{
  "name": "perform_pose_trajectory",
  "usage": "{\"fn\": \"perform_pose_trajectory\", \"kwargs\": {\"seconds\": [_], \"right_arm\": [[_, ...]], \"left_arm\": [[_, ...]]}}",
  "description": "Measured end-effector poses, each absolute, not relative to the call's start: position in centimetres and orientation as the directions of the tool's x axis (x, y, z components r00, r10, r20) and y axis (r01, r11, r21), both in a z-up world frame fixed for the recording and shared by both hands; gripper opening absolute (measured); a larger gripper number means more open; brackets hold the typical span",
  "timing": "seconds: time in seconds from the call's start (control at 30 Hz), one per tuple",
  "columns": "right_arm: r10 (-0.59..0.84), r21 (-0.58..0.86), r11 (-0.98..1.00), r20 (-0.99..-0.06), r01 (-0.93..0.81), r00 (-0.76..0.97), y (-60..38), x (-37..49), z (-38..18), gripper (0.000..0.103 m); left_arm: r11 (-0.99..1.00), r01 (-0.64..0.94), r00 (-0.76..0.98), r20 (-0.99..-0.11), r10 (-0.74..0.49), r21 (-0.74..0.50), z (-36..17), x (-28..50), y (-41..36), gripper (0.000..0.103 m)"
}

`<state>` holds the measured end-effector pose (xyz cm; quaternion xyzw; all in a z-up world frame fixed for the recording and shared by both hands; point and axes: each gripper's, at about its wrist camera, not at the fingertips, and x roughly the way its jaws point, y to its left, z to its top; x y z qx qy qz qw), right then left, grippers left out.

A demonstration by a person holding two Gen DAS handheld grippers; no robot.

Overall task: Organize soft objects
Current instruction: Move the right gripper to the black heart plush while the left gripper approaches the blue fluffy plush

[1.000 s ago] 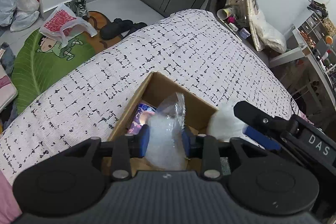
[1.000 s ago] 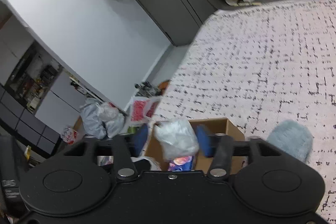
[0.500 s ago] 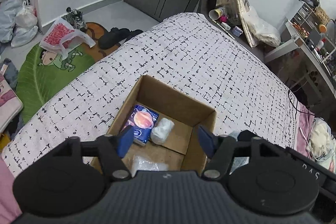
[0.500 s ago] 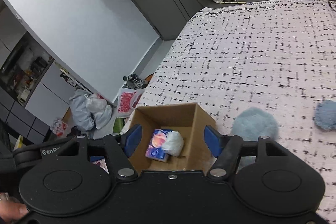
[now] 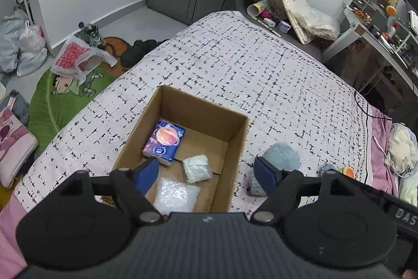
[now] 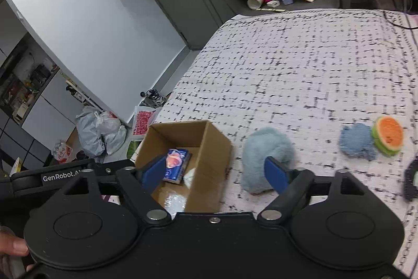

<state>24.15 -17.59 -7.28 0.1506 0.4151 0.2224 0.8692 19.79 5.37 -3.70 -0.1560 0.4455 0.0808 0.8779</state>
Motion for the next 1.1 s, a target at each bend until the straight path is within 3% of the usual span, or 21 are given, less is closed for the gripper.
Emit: {"fn": "perform_pose_trajectory", "kwargs": {"seconds": [0.33, 0.83, 1.1], "right_arm": [[0.465, 0.432, 0.877, -0.654, -0.21, 0.597, -23.0, 23.2, -6.8, 0.098], [0.422, 0.438, 0.888, -0.647, -0.144, 0.636, -30.4, 22.4, -7.4, 0.103], [0.398, 0.526, 0.851, -0.658, 0.012, 0.64, -34.6, 22.8, -11.3, 0.103]], "left_arm": [[0.96, -0.23, 0.622, -0.783, 0.02, -0.158, -2.5, 19.3, 0.9, 0.102], [0.969, -0.151, 0.654, -0.755, -0.051, -0.197, -2.0, 19.6, -4.9, 0.103], [0.978, -0.084, 0.611, -0.785, -0.1, -0.19, -3.6, 20.5, -8.1, 0.103]]}}
